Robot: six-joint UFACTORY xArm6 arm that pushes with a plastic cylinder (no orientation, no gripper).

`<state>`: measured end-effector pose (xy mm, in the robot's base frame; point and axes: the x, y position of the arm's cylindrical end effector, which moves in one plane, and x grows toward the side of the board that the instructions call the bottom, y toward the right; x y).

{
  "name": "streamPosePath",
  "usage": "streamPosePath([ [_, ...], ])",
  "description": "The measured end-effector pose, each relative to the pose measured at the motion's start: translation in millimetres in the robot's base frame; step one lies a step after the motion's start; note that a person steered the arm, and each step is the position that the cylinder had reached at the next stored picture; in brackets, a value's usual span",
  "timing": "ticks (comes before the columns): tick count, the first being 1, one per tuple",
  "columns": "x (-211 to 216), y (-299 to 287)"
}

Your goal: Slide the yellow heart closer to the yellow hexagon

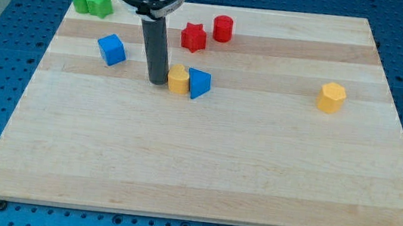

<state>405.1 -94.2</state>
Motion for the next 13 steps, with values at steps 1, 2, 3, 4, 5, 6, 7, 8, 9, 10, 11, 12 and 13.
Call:
streamPosePath([
  [1,26.3,0.9],
  [2,15.7,8.6],
  [3,-16.1,12.6],
  [4,-21.3,12.9],
  [5,2.0,8.8],
  [6,9.8,7.9],
  [7,-17.2,23.5],
  [8,-42.2,60.1],
  [9,-43.4,88.2],
  [10,-43.7,107.2],
  [11,-43.7,110.9],
  [12,-47.7,95.4],
  [13,-78.9,93.6],
])
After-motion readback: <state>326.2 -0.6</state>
